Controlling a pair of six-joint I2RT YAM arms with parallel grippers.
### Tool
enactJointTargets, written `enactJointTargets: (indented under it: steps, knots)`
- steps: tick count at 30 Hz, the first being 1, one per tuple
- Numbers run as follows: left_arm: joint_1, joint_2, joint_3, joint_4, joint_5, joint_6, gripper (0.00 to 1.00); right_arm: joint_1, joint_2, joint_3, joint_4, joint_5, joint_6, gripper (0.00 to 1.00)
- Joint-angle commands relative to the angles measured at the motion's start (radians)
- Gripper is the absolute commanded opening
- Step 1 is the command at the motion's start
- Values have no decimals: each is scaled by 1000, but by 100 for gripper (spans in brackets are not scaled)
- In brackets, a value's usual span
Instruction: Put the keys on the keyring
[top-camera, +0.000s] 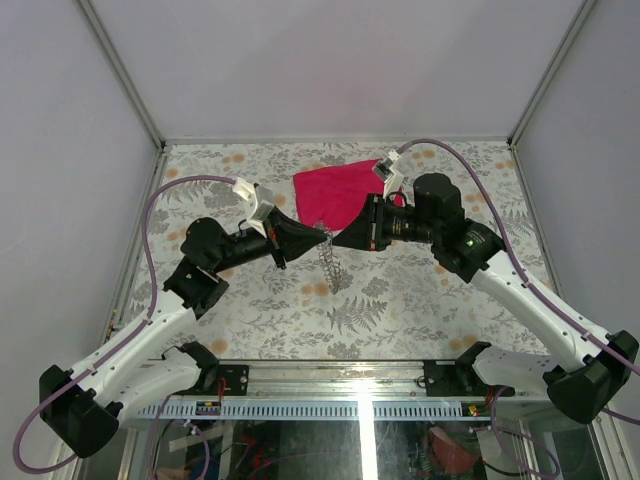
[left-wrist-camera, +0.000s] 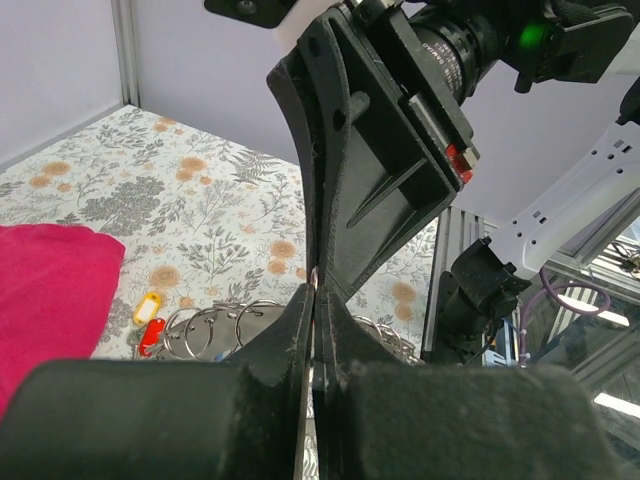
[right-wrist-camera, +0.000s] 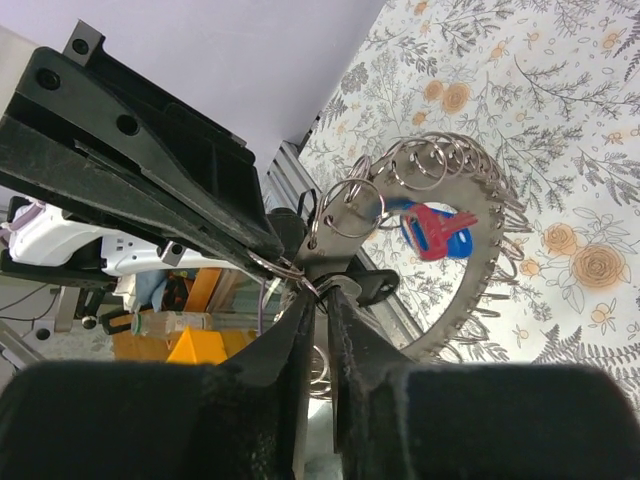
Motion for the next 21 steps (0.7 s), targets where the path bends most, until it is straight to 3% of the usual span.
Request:
enactJointTargets:
  steps: [1,12,21]
  knots:
    - [3,-24,9,124,13,4,0,-4,-13,9,30,0,-38,20]
    - [3,-37,16,109,33,1,0,-4,-181,-59,164,96,-256,39]
    - [3,-23,27,143,123,-29,0,-4,-324,-313,574,-5,-471,47]
